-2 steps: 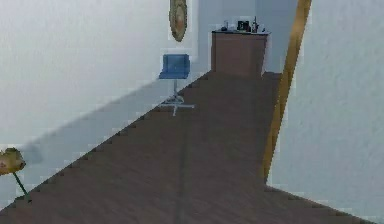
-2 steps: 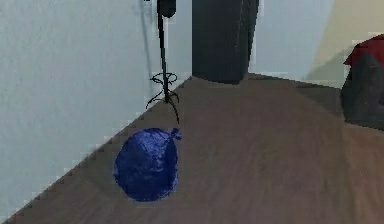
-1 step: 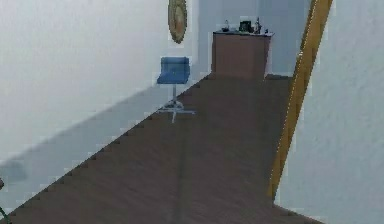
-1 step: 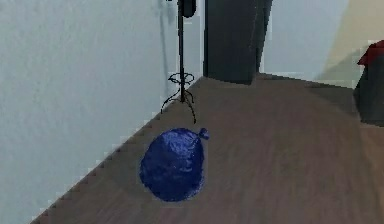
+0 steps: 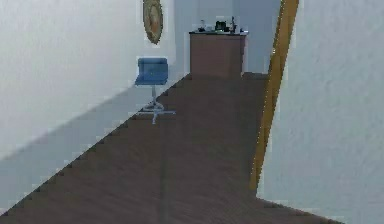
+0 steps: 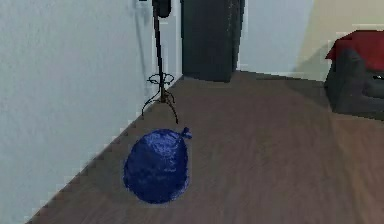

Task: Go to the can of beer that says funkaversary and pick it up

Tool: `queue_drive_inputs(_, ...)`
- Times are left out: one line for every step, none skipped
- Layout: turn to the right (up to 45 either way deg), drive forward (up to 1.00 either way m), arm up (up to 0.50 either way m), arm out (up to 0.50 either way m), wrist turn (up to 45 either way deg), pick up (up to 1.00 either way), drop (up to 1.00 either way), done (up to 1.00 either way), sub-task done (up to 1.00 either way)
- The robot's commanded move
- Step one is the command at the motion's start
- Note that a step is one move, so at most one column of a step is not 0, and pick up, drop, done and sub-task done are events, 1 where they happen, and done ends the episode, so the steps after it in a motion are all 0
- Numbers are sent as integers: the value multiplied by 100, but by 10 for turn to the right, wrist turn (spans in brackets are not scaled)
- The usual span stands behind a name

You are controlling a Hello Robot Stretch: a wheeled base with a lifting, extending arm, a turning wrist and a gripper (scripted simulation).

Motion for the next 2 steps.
queue_drive_inputs(0,100,0,0,0,0,0,0,0)
queue_drive_inputs(60,0,0,0,0,0,0,0,0)
